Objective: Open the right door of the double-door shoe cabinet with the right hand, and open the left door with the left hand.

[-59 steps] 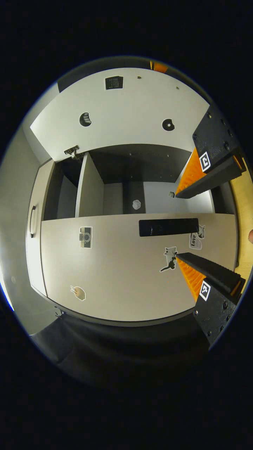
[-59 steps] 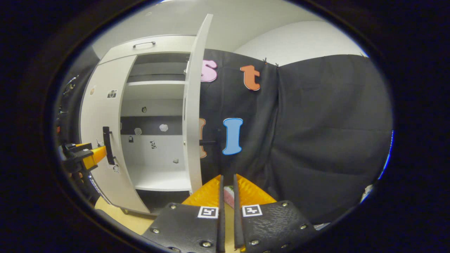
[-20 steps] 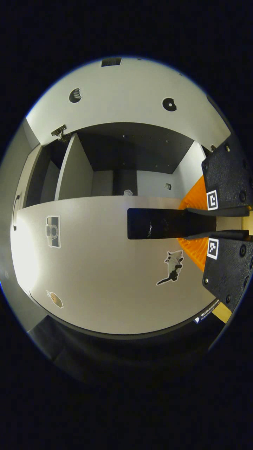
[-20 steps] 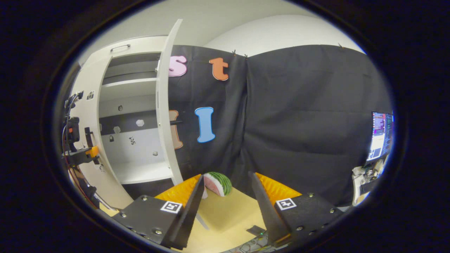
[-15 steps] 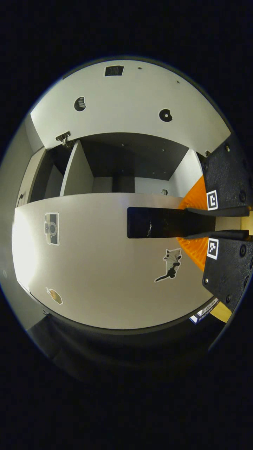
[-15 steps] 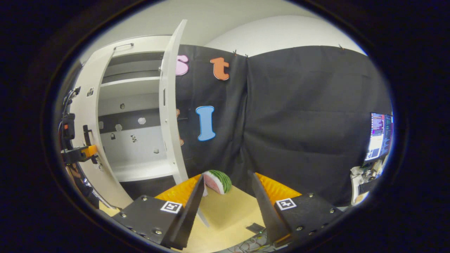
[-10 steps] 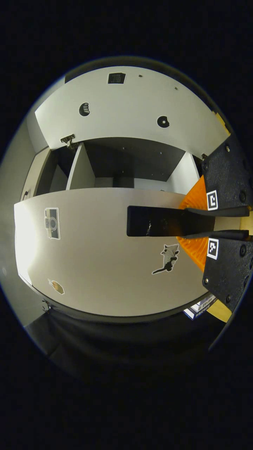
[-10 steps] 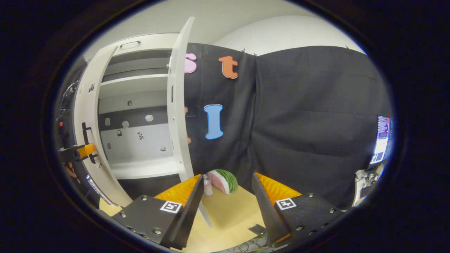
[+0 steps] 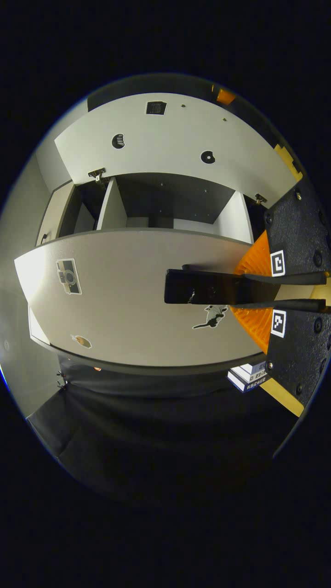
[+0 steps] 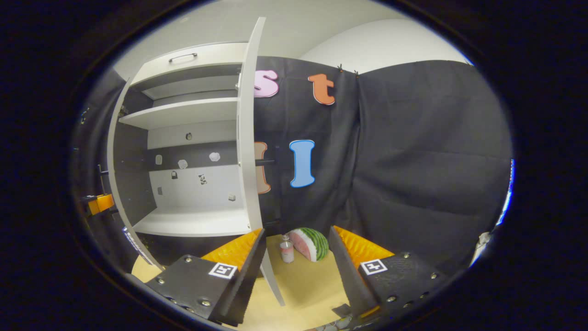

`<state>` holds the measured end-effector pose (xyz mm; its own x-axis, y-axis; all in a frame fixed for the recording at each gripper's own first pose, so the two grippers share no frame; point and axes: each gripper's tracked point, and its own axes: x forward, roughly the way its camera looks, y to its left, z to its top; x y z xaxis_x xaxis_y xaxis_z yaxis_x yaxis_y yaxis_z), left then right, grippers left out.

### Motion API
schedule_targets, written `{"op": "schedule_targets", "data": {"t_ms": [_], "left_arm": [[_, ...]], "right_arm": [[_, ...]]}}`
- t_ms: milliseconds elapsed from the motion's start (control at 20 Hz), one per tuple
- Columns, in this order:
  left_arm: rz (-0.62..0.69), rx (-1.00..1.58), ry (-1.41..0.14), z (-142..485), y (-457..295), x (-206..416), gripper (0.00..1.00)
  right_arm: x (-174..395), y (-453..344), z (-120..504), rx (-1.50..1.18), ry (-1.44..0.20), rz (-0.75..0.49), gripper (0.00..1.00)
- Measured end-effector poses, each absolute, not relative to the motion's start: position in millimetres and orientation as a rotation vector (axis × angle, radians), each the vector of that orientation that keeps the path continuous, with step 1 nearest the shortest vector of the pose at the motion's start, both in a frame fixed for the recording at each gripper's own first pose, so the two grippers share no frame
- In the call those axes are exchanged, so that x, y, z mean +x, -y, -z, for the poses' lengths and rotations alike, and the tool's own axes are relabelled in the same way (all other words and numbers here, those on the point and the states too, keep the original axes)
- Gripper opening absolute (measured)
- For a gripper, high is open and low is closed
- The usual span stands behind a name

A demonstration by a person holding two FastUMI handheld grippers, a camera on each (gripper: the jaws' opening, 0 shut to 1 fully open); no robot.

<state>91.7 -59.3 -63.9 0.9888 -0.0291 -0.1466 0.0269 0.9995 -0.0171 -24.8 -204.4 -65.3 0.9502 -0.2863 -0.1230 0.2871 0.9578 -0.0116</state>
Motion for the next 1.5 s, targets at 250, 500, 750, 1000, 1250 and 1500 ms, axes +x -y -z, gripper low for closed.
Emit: {"op": "schedule_targets", "data": {"t_ms": [250,500,750,1000,1250,1500], "left_arm": [[-0.14,0.055,-0.14,58.8,11.0,75.5,0.07],[-0.191,0.005,-0.167,58.5,-12.3,63.6,0.01],[-0.176,0.018,-0.149,57.4,-18.0,62.3,0.0],[-0.147,0.02,-0.148,56.2,-13.6,60.3,0.0],[-0.13,0.014,-0.145,55.9,-13.3,58.4,0.0],[-0.111,0.012,-0.146,56.6,-12.4,56.6,0.0]], "right_arm": [[-11.7,206.5,68.0,-0.006,-0.134,0.259,0.83],[-4.2,204.2,76.9,-0.035,-0.15,0.228,0.83],[-13.1,203.1,77.9,-0.035,-0.144,0.23,0.83],[-18.3,212.8,82.3,-0.035,-0.155,0.248,0.89],[-17.5,216.4,82.6,-0.016,-0.152,0.26,0.89],[-8.6,212.8,81.8,-0.01,-0.148,0.252,0.82]]}}
